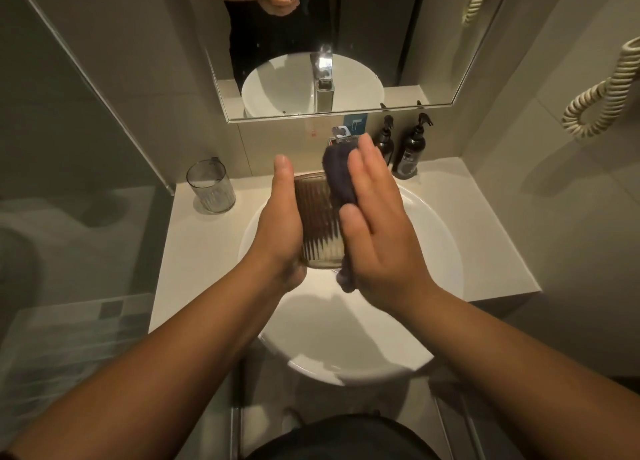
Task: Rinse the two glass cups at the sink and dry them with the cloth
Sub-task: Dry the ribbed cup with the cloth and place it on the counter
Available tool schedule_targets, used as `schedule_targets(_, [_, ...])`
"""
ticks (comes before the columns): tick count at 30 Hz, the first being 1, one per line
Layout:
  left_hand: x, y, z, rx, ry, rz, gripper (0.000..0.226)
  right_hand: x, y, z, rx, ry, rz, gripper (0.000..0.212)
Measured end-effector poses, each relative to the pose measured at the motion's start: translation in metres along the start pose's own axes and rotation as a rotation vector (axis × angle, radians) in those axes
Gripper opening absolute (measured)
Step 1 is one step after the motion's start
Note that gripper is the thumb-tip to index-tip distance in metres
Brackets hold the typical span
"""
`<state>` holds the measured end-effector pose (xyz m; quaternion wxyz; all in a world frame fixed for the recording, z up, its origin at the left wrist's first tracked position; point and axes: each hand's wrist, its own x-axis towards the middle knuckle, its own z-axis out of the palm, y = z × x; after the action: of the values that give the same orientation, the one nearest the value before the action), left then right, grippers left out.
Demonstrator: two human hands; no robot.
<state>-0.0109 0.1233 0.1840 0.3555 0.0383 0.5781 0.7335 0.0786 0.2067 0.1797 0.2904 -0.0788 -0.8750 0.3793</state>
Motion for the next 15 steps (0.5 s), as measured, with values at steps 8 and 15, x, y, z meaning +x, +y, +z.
schedule_targets(8, [0.010, 0.005, 0.004, 0.152, 0.215, 0.085, 0.066, 0.005, 0.002, -0.007, 0.057, 0.058, 0.145, 0.055])
schedule_targets(15, [0.006, 0.002, 0.012, 0.151, 0.014, 0.122, 0.083, 0.012, -0.003, -0.001, -0.205, 0.096, -0.025, 0.056])
